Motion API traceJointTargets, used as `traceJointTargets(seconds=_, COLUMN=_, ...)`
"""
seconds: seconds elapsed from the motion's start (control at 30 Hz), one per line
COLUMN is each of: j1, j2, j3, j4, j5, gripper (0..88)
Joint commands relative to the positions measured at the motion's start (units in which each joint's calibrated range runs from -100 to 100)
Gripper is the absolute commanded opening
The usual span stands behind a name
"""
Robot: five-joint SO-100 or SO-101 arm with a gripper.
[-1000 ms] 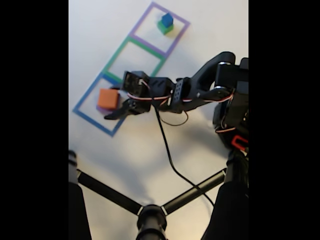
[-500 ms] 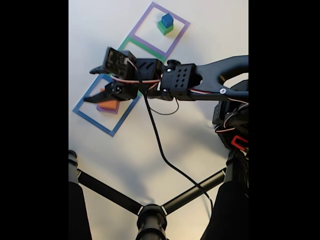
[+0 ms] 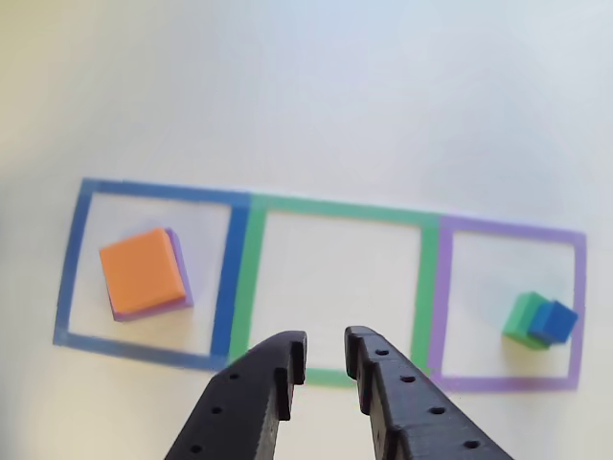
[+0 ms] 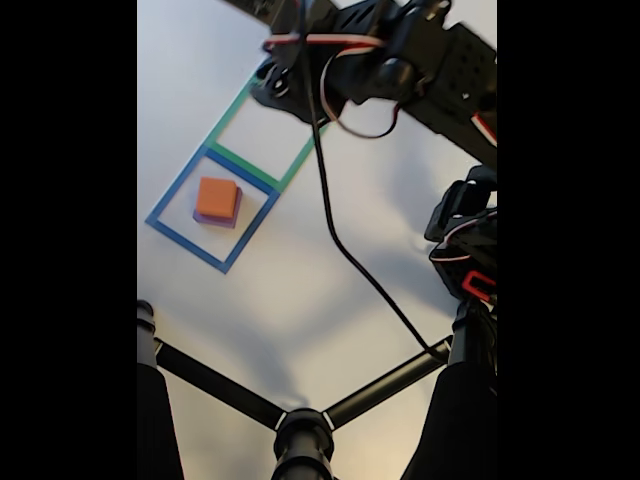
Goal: Tower of hanoi
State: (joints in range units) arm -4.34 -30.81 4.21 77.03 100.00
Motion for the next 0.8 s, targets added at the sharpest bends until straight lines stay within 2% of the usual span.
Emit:
traceJointTargets(seconds=0.0, j1=4.8, j2=-2.8, j3=-12.9, j4=12.0, j5=0.0, gripper=0.3)
traceJointTargets(seconds=0.17, j1=12.3, j2=-3.5, j3=-25.0, j4=22.7, j5=0.0, gripper=0.3)
traceJointTargets(seconds=0.43, j1=29.2, j2=-7.2, j3=-24.2, j4=22.8, j5=0.0, gripper=0.3)
traceJointTargets(seconds=0.77, j1=42.4, j2=-10.4, j3=-19.1, j4=22.8, j5=0.0, gripper=1.1)
